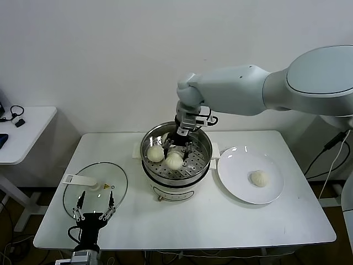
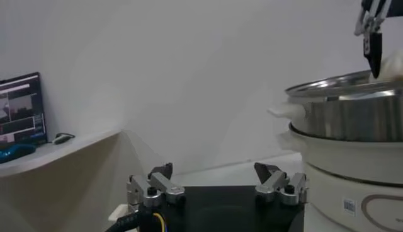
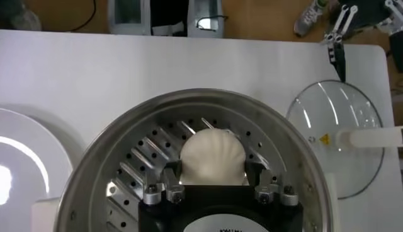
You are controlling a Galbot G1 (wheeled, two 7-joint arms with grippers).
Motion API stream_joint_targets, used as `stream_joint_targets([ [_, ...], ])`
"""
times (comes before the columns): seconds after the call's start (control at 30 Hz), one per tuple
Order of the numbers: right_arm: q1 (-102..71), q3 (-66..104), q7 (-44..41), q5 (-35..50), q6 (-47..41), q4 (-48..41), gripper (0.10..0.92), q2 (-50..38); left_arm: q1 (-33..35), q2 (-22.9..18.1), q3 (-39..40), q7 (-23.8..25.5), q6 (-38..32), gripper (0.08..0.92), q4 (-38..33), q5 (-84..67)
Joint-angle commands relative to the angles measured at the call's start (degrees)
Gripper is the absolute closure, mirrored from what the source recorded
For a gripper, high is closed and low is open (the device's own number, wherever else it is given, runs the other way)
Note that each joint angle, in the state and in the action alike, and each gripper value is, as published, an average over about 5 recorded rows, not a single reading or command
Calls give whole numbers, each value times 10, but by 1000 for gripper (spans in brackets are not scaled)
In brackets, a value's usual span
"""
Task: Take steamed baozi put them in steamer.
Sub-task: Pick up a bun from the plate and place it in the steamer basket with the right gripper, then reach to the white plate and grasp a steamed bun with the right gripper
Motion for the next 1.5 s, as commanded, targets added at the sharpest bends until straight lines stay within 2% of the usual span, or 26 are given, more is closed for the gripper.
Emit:
stream_joint_targets([
  [0.03, -25, 0, -4, 1, 1, -11, 363, 11, -1, -1, 0, 0, -1, 177, 2, 0],
  [0.53, -28, -11, -15, 36, 4, -21, 347, 6, -4, -2, 1, -1, -1, 177, 3, -1],
  [0.9, -18, -13, -7, 47, 18, -31, 210, 6, -4, -1, 3, 0, 1, 177, 0, -1],
  [1.1, 0, -21, -18, 57, 18, -30, 203, -9, -4, 0, 4, 0, 2, 177, -1, 0],
  [1.3, 28, -50, -31, 91, -21, -16, 203, -35, -4, -1, 4, 0, 2, 177, -1, 1],
  [1.5, 64, -92, -7, 131, -106, 24, 203, -66, -4, -1, 6, 1, 2, 177, 5, 5],
])
